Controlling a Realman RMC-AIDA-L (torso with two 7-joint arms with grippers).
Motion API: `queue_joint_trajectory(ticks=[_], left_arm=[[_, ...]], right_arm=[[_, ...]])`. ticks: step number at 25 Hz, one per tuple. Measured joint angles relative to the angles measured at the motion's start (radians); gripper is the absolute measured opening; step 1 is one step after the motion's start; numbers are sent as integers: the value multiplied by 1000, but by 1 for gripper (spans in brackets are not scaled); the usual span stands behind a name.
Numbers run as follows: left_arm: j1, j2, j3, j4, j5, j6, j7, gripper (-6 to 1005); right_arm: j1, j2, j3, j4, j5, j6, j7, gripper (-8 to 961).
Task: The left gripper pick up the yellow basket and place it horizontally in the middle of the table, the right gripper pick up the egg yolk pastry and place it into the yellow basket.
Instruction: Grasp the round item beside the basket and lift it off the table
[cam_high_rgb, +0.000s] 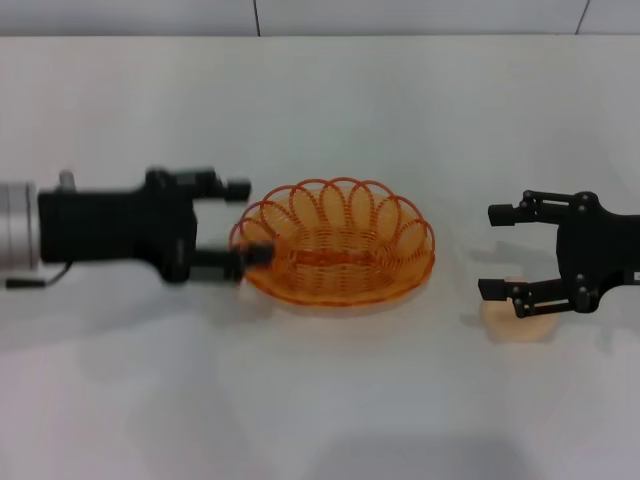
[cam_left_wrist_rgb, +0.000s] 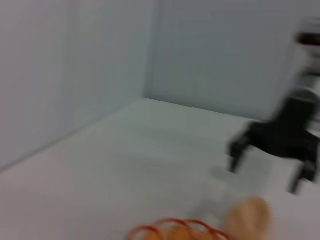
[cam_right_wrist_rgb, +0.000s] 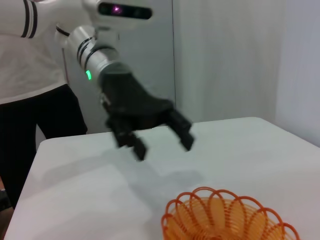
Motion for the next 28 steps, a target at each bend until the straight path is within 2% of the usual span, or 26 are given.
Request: queue_joint_trajectory(ticks=[3,12,22,28], left_arm=[[7,13,-7,-25,29,66,64,783],[34,49,-11,-50,56,121,115,783],[54,56,-11,-51,78,143,145,781],[56,51,-11,-51,106,141,148,779]], right_arm=[[-6,1,1,8,2,-1,-17,854],[-15,2,1,64,36,-6,-84,854],[-35,2,1,66,61,-44,-114,853],[-31,-6,-2,-6,-7,-20,15,853]])
